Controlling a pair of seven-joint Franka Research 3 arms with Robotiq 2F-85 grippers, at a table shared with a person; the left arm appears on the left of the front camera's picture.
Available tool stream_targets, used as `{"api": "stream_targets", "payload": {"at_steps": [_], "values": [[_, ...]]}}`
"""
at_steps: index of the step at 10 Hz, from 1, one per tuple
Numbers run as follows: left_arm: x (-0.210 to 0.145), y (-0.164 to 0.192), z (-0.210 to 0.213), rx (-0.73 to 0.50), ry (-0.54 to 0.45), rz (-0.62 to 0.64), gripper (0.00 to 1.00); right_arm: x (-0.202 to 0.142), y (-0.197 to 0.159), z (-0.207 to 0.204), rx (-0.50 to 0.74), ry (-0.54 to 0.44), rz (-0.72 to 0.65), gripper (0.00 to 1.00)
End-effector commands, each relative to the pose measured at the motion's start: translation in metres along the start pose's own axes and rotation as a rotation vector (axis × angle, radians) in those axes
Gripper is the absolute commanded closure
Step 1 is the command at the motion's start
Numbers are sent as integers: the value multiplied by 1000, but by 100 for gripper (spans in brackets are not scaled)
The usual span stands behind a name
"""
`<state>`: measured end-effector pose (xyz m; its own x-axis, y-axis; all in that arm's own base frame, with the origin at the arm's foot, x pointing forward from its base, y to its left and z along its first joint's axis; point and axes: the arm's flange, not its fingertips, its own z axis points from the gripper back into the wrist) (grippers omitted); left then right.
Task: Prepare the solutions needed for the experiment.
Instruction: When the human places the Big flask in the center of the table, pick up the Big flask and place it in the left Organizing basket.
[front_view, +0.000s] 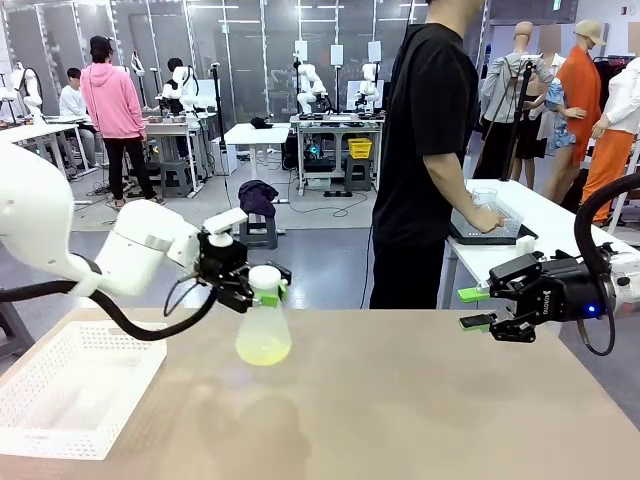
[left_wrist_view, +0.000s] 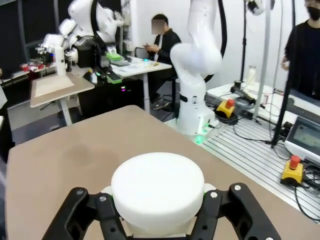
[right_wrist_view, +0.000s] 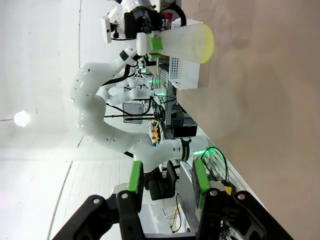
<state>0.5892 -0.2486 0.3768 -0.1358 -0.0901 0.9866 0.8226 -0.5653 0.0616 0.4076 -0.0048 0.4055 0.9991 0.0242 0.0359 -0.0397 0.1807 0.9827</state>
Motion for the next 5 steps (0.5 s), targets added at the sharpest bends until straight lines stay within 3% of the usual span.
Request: {"api": "stream_targets", "payload": {"at_steps": [1,5], "values": [[23,-28,19,106,28,-8,90,-1,0,0,1,1,13,50],[61,-96,107,306,44,-30,90,-1,0,0,1,1,13,50]]}}
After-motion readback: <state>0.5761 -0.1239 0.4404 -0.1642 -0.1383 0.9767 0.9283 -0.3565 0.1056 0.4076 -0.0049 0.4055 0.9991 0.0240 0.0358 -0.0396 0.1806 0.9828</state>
